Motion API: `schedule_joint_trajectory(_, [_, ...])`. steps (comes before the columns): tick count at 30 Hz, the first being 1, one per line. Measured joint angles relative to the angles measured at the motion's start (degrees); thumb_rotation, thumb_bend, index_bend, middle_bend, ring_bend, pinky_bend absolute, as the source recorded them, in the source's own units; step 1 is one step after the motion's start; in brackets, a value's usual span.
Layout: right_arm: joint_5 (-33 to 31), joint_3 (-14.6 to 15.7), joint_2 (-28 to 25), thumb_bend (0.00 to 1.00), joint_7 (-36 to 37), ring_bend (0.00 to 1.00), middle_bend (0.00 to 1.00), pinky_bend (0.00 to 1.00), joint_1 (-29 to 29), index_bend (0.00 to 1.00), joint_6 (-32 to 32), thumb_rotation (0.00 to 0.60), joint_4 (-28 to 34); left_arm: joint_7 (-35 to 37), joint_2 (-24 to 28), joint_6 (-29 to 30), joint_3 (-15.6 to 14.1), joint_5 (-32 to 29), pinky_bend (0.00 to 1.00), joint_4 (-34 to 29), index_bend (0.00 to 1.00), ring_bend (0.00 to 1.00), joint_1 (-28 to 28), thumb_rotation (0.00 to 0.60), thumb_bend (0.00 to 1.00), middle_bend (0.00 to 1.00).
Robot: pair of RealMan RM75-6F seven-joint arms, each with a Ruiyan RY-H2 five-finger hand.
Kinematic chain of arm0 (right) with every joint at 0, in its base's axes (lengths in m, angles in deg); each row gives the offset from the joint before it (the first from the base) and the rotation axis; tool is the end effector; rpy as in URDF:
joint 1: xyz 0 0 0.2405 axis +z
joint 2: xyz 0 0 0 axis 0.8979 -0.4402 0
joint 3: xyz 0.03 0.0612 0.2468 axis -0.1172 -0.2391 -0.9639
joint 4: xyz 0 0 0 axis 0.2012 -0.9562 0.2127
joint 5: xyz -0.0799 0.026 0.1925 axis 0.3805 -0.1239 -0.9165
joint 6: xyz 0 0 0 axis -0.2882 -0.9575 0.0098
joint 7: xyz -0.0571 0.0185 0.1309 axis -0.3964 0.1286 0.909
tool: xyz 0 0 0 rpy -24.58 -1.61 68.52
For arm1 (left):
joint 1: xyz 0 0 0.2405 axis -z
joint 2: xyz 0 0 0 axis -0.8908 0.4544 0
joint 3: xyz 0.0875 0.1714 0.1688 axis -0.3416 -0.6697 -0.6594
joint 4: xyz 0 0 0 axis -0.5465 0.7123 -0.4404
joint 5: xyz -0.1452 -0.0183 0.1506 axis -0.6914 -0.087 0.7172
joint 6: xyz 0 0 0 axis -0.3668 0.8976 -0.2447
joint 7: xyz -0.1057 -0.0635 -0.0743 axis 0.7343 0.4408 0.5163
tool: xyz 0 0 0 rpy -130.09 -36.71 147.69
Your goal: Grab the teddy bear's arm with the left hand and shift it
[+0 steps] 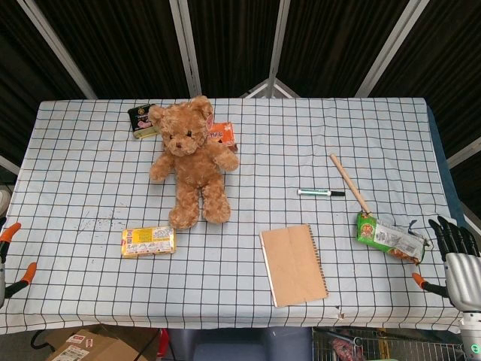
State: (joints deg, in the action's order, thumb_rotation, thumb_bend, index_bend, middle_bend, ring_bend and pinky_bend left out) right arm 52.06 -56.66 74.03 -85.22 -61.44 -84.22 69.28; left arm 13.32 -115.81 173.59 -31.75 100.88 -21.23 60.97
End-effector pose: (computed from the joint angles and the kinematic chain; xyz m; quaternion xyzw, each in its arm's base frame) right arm -0.3098 -0.1694 0.1788 0.5721 -0.4208 0.3671 0.6007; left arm -0.2975 0.1460 0.1579 -0.5322 -0.3722 -0.3534 0.6733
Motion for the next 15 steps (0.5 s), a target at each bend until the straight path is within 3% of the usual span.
schedule_joint_trajectory(15, [0.6, 0.2, 0.1, 0.17, -0.5, 0.0, 0.0, 0.0, -0.1, 0.0, -0.4, 0.6, 0.6, 2.3, -0.2, -0.5, 0.2, 1.4, 0.0, 1.6, 0.19, 0.0, 0.8, 0.6, 0.39, 0.06])
